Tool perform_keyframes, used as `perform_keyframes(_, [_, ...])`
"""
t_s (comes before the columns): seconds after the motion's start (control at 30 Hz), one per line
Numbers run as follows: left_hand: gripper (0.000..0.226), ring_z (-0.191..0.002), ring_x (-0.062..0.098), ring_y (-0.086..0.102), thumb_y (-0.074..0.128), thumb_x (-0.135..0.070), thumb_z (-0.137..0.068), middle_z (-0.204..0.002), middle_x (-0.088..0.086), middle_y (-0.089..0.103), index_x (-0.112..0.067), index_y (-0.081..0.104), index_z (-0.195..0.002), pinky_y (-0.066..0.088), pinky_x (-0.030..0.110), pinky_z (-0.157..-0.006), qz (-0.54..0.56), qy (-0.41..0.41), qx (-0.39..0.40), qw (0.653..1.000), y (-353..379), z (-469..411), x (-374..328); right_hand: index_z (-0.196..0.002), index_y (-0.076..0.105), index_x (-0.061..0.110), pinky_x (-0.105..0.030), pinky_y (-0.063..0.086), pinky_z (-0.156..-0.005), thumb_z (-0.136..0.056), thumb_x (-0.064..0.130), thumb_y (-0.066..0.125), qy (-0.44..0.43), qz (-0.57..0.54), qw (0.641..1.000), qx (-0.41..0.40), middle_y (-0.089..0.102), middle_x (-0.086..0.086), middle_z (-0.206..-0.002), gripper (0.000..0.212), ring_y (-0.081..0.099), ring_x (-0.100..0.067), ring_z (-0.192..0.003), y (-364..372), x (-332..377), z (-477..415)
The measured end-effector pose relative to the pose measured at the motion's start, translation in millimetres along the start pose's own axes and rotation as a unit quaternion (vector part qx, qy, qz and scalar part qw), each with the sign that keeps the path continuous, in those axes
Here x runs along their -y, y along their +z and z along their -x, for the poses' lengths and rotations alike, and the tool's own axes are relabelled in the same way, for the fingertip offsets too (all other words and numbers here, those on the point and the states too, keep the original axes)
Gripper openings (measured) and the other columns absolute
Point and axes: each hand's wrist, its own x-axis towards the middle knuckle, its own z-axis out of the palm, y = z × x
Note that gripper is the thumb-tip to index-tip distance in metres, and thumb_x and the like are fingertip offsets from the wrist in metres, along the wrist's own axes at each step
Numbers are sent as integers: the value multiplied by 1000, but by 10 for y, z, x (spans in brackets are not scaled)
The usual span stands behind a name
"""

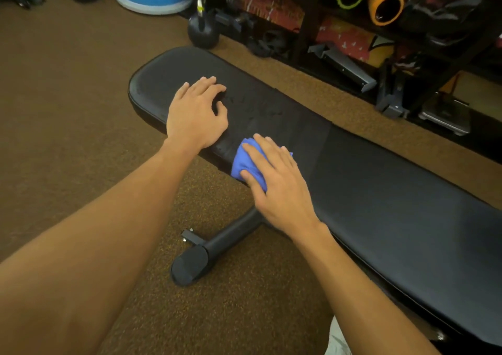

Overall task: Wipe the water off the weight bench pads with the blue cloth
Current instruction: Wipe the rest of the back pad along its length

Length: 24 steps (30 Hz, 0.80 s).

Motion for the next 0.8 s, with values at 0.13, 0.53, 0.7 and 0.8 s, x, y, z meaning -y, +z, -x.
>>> perform_keyframes(0.13, [58, -161, 18, 29, 38, -40, -105, -172, -1, 38, -28, 49, -161, 14, 46, -133, -26, -3, 40, 999, -14, -46, -29, -161, 40, 17, -47, 16, -131, -113, 37, 40, 105, -27, 994, -15, 31, -7, -170, 52, 24, -24, -159, 22, 20, -324])
perform_keyframes(0.53, [58, -159, 21, 32, 35, -51, -107, -170, -2, 40, -32, 48, -160, 20, 48, -130, -53, -24, 25, 998, 6, -56, -102, -164, 33, 18, -45, 10, -132, -111, 45, 40, 153, -35, 988, -1, 24, -5, -173, 60, 16, -22, -161, -83, -457, -551])
perform_keyframes(0.7, [58, -158, 22, 33, 37, -50, -106, -170, -1, 42, -31, 51, -159, 21, 48, -130, -49, -24, 19, 998, 25, -48, -103, -163, 37, 18, -37, 10, -132, -109, 40, 52, 10, -63, 997, 33, 29, -4, -171, 60, 20, -20, -160, -87, -305, -505])
perform_keyframes(0.8, [57, -159, 21, 32, 37, -50, -107, -170, -2, 42, -31, 51, -159, 20, 48, -130, -50, -28, 12, 998, 35, -44, -113, -161, 40, 19, -30, 8, -129, -108, 35, 55, 45, -73, 996, 5, 34, -2, -169, 58, 24, -17, -159, -160, -502, -411])
